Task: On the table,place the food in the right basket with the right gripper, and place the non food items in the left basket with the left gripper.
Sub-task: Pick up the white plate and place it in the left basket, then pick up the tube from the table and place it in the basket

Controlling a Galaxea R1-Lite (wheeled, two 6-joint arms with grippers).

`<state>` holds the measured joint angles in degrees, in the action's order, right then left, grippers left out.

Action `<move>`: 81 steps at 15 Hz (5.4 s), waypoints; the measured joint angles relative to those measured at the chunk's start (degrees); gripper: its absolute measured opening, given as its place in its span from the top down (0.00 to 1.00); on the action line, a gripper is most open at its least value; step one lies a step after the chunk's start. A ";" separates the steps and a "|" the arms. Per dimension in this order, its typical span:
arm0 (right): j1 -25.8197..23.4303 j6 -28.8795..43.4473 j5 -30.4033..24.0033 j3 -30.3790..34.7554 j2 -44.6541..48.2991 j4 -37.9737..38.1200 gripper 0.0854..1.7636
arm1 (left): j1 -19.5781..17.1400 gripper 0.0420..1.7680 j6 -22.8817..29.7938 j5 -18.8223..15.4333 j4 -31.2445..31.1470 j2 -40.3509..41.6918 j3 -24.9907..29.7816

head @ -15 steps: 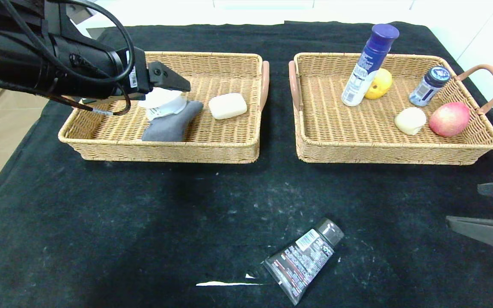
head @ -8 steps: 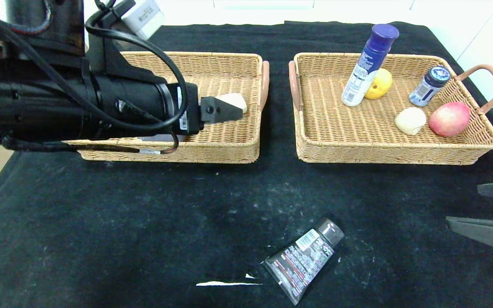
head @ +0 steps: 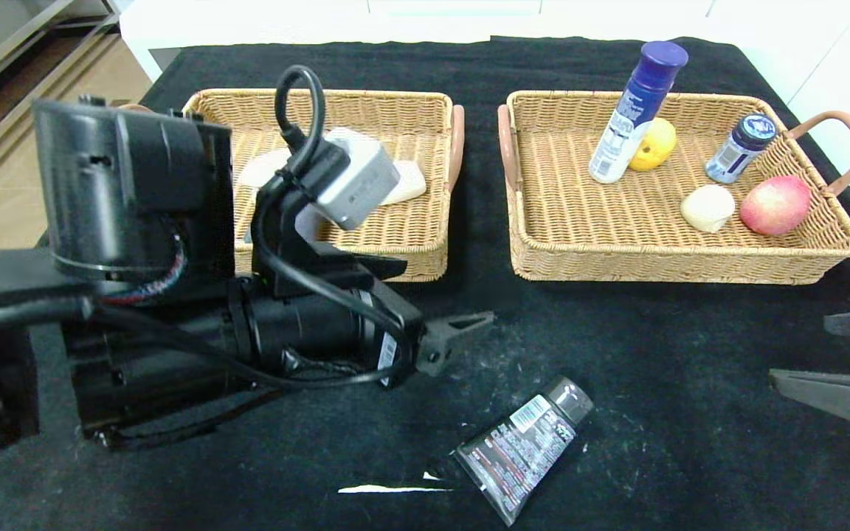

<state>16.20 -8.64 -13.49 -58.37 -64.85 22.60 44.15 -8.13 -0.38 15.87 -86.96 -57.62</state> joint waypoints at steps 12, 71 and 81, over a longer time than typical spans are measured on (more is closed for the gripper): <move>-0.27 0.11 -0.09 -0.17 0.02 -0.61 0.03 | 7.96 0.03 -8.70 0.11 16.87 -7.86 10.67; -0.57 0.13 -0.04 -0.15 -0.74 -0.94 0.03 | 14.17 0.64 -11.39 10.61 32.24 -20.93 14.96; -0.46 0.11 -0.04 0.16 -1.32 -0.96 0.03 | 13.59 0.64 -12.24 11.45 16.40 -9.16 10.85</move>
<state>15.74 -8.53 -13.53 -58.21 -66.17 21.64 57.75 -20.37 11.07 32.27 -96.11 -46.78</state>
